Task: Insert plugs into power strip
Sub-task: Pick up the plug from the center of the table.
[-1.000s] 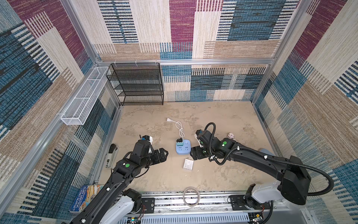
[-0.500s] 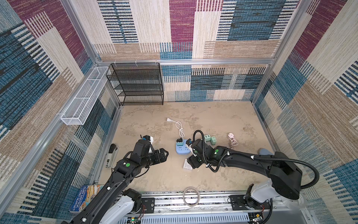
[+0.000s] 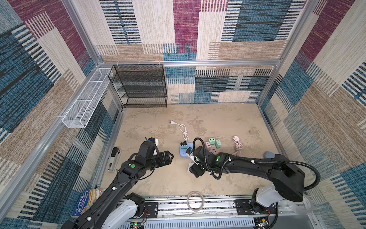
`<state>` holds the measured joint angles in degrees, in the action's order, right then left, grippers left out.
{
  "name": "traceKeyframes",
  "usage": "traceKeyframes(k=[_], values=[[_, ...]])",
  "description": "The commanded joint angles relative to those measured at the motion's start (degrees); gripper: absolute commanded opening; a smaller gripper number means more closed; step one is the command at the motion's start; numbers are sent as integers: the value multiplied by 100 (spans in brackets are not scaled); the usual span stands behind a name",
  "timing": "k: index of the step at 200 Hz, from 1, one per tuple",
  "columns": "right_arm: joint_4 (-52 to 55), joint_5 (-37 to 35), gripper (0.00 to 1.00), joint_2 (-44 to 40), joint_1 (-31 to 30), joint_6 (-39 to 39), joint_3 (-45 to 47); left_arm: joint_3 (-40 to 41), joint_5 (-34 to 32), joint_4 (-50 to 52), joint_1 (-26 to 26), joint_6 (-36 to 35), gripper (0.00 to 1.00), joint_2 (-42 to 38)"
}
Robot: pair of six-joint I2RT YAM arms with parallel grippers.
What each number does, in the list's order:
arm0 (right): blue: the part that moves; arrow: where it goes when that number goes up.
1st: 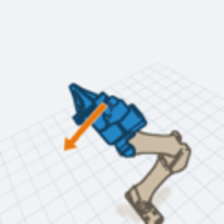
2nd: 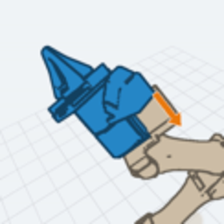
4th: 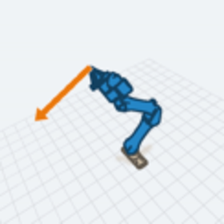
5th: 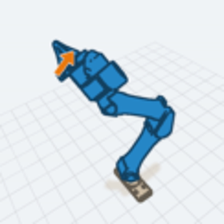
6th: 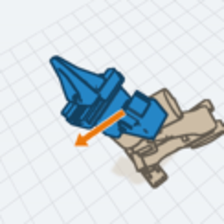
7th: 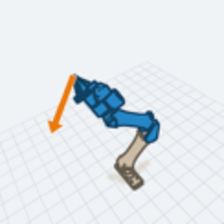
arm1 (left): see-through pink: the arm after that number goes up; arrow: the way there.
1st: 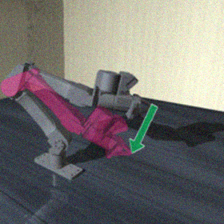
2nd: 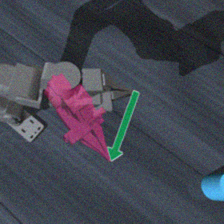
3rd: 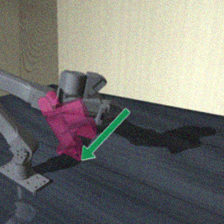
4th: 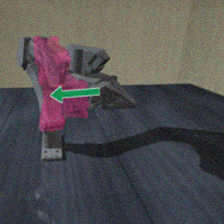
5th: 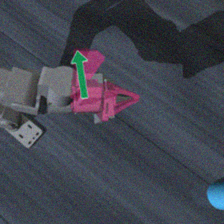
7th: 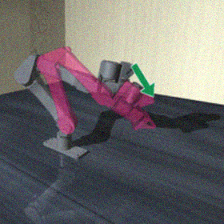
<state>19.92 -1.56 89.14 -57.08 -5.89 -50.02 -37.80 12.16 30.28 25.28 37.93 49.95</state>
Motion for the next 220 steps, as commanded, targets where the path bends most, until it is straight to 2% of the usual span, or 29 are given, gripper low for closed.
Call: traceKeyframes(k=[1,104,148,188,220], values=[[-32,-88,82,118,-23,93,-60,-35,84,-136,-2,71,87,67],[-28,-31,81,478,-57,153,-203,45,111,-233,0,109,87,67],[-24,83,76,706,-58,161,-287,91,124,-289,-2,136,87,83],[-30,91,65,677,-58,87,-271,107,122,-282,-6,136,86,83],[-25,203,51,496,-58,75,-277,115,115,-292,-5,123,86,88]])
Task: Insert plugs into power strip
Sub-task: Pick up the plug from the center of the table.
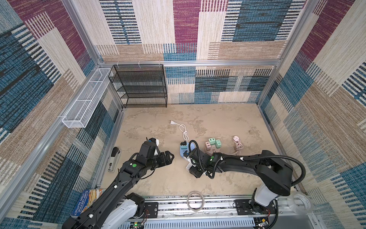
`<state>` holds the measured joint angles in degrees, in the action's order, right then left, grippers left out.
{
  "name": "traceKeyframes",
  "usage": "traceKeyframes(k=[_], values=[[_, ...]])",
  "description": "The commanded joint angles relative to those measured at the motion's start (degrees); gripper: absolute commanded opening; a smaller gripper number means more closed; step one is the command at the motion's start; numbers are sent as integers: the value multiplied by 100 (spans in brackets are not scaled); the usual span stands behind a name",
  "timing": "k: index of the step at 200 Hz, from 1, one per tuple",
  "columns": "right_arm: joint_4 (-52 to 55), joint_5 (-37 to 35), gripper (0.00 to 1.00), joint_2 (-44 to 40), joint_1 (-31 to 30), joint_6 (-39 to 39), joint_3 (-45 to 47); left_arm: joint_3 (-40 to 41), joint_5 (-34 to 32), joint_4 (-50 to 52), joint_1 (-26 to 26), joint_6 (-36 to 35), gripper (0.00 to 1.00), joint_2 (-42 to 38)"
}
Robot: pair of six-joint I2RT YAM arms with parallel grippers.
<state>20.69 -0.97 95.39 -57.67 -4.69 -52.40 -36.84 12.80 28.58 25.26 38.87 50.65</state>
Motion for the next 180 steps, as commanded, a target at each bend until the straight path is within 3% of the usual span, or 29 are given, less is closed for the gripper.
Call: traceKeyframes(k=[1,63,103,139,180], values=[[-101,143,51,-137,6,-48,-40,19,54,-123,-3,31,86,21],[-47,769,29,-648,6,-197,-76,-95,266,-106,-8,-54,85,26],[-177,1114,29,-1275,2,-241,19,-493,1182,142,-3,-8,83,244],[-230,1186,29,-1462,10,-297,-181,-702,2631,231,-1,211,77,657],[-284,1119,28,-1515,4,-274,-382,-505,3151,-38,14,418,74,568]])
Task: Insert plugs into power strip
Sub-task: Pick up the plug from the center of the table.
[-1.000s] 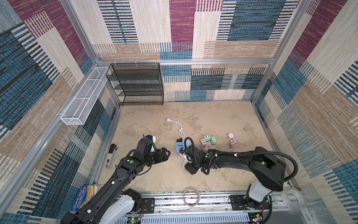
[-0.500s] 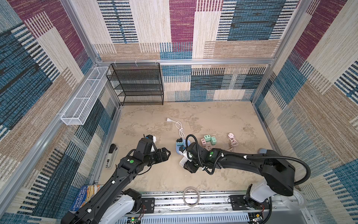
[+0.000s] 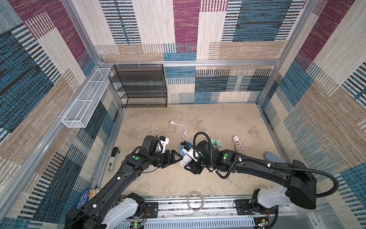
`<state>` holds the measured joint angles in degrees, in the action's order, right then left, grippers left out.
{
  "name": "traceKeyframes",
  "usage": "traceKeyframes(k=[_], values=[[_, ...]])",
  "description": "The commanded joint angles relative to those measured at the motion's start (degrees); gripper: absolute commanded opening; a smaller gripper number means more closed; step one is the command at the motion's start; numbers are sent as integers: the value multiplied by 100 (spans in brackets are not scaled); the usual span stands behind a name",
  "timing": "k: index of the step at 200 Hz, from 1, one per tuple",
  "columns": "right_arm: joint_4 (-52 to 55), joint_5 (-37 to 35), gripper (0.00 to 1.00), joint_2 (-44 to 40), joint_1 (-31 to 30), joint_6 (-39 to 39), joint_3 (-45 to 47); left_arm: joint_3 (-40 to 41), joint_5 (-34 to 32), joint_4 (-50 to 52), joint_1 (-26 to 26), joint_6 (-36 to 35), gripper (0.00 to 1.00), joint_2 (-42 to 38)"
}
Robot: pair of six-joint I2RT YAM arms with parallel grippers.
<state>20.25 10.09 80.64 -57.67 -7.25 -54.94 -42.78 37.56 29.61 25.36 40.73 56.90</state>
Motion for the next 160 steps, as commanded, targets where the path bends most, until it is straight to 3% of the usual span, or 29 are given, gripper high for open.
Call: traceKeyframes(k=[1,71,160], values=[[-241,21,28,-44,3,-16,-130,97,683,-153,3,237,74,-61],[-251,230,28,-12,4,48,-281,488,1052,-1166,2,774,61,158],[-202,452,28,-58,8,56,-230,491,954,-1643,4,919,62,537]])
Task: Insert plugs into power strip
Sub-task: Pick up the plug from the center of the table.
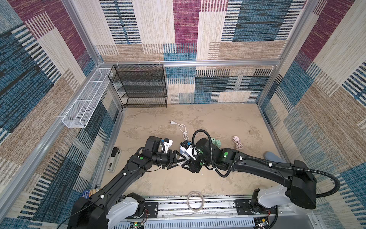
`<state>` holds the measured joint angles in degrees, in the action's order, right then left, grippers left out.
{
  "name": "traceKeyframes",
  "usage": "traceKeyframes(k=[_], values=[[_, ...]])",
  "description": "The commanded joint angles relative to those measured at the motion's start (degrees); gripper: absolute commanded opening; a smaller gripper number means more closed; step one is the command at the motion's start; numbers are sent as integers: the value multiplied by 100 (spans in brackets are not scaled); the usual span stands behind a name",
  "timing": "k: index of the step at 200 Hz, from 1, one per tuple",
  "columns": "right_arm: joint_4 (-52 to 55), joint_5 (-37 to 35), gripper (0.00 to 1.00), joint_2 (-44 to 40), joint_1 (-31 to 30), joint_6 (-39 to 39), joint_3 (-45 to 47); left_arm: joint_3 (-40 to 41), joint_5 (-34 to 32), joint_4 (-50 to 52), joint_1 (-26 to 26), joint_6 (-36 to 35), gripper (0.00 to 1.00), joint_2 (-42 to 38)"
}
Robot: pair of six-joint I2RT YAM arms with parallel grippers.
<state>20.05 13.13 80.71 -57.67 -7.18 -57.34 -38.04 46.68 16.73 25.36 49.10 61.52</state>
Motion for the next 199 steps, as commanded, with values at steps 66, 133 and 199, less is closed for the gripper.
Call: traceKeyframes(k=[66,133,199], values=[[-190,142,28,-95,6,47,19,100,201,-742,-2,152,43,297],[-418,31,33,-22,6,-11,-46,157,264,-882,1,234,0,326],[-265,-429,83,-71,4,-77,-175,164,31,-909,-31,364,0,313]])
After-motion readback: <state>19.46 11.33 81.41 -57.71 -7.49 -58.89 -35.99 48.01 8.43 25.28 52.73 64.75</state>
